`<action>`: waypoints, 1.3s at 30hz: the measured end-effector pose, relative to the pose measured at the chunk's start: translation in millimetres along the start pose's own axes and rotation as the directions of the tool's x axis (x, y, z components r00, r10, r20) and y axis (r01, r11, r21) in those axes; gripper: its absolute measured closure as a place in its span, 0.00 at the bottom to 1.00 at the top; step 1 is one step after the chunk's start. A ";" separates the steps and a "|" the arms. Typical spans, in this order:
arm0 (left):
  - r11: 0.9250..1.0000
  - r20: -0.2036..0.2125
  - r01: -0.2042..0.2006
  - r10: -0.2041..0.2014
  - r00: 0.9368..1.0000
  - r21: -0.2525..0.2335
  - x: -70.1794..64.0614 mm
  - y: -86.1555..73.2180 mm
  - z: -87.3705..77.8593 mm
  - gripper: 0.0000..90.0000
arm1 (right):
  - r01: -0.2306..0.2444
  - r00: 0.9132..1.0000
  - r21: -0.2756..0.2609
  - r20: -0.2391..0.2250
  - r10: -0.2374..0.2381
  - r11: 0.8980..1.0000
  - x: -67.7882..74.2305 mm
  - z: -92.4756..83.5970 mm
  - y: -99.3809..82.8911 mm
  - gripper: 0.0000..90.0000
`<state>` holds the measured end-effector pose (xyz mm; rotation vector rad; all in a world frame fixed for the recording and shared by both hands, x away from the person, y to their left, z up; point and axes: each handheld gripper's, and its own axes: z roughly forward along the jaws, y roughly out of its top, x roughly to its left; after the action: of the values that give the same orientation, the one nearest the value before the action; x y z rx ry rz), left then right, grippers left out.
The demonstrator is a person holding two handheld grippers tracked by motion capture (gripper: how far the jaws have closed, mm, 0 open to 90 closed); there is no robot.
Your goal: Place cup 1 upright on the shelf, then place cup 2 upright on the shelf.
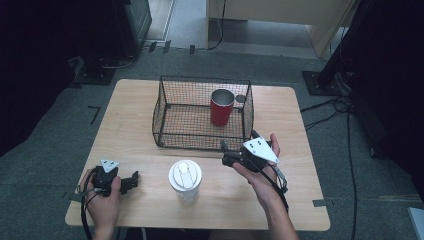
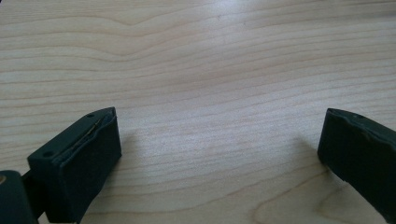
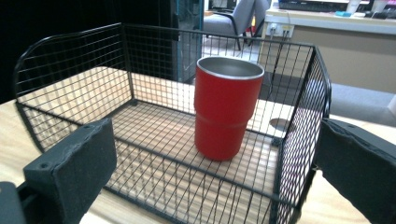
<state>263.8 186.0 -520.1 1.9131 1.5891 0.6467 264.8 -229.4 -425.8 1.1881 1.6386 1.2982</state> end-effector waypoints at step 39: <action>1.000 0.000 -0.002 0.002 1.000 0.001 0.2 0.0 -0.1 0.00 | 0.033 0.973 0.071 -0.229 -0.016 0.997 33.0 -43.5 -68.7 0.00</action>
<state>263.8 186.2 -520.0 1.9162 1.5881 0.6468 199.0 -216.2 -482.2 1.0903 1.8748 1.4117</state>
